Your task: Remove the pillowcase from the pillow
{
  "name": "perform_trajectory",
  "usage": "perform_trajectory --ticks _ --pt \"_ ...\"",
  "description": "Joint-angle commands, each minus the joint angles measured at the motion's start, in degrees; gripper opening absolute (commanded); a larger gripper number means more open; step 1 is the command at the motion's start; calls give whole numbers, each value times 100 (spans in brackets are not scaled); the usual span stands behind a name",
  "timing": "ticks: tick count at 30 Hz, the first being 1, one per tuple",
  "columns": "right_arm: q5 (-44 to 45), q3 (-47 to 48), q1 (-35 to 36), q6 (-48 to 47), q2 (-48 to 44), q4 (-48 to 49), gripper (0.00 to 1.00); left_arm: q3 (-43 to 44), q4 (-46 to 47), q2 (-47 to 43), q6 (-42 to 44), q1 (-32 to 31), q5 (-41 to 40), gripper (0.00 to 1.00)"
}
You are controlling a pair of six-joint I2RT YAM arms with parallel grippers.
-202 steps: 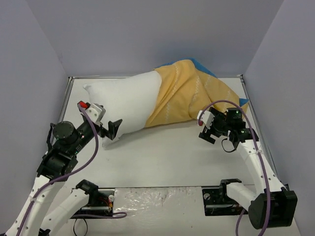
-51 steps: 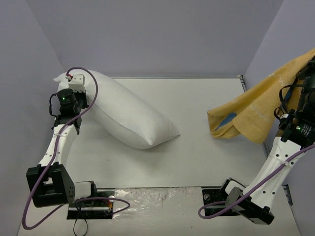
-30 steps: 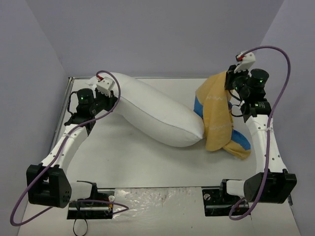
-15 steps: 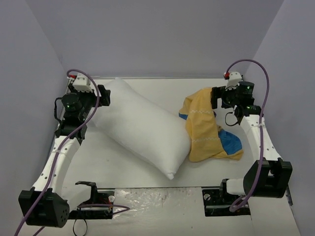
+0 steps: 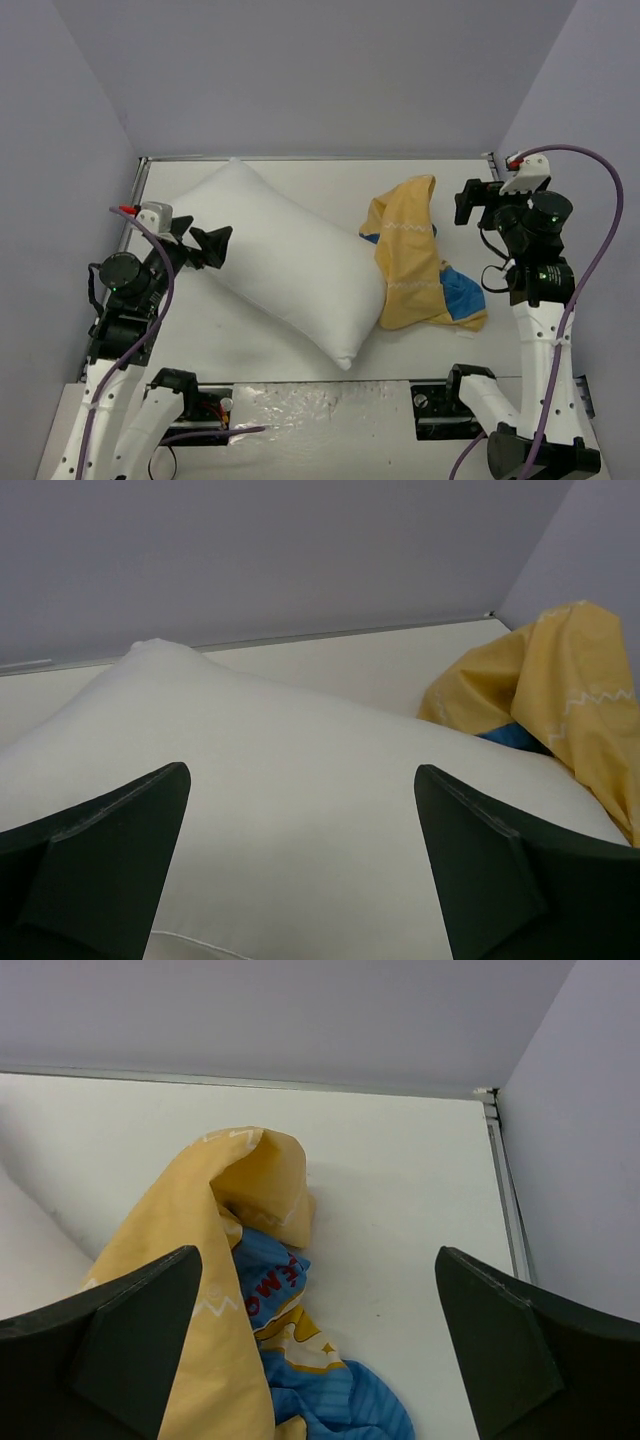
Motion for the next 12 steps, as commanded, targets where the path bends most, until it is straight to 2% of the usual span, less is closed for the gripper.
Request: perform_trajectory --ticks 1,3,6,9,12 --pt "766 -296 19 685 132 -37 100 -137 -250 -368 112 -84 34 94" --pt "1064 -428 10 809 106 -28 100 -242 -338 -517 121 -111 33 94" --pt "1031 -569 -7 827 71 -19 100 -330 -347 -597 103 -128 165 94" --pt "741 -674 -34 599 -17 33 100 -322 -409 -606 112 -129 139 94" --pt "819 -824 -34 317 -131 279 100 -304 -470 -614 120 -137 104 94"
